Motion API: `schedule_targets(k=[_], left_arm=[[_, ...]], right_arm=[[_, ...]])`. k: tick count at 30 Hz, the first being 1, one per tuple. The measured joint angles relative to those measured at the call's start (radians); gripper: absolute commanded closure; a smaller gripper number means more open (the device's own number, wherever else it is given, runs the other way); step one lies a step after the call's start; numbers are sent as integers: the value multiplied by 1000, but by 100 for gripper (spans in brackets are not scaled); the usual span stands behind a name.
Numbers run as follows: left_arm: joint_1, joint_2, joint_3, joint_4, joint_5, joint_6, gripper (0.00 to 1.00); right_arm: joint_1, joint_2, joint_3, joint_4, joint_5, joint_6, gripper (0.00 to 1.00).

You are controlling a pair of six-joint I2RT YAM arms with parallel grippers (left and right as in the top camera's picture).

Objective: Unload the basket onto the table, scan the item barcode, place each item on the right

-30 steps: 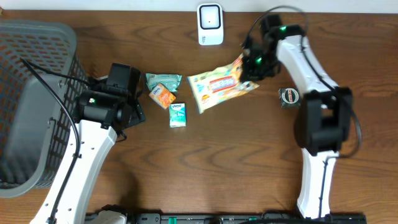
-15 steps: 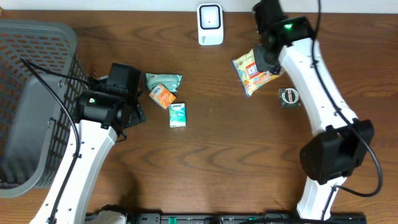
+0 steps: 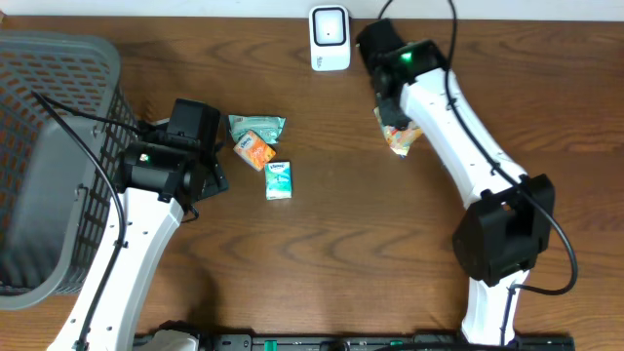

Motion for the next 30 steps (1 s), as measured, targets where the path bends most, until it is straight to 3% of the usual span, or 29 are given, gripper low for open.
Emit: schedule_targets(k=[1, 4, 7, 12, 17, 30], left_arm=[[0, 0, 0, 0, 0, 0, 2], [0, 0, 0, 0, 0, 0, 2], [0, 0, 0, 0, 0, 0, 2], [0, 0, 0, 0, 0, 0, 2], [0, 0, 0, 0, 0, 0, 2], [0, 0, 0, 0, 0, 0, 2]], right_arm=[[13, 0, 0, 5, -27, -1, 68], [56, 0, 0, 31, -137, 6, 38], [94, 0, 0, 63, -246, 3, 22], [131, 0, 0, 94, -331, 5, 14], [119, 0, 0, 117, -360, 8, 13], [-64, 0, 0, 83, -367, 8, 12]])
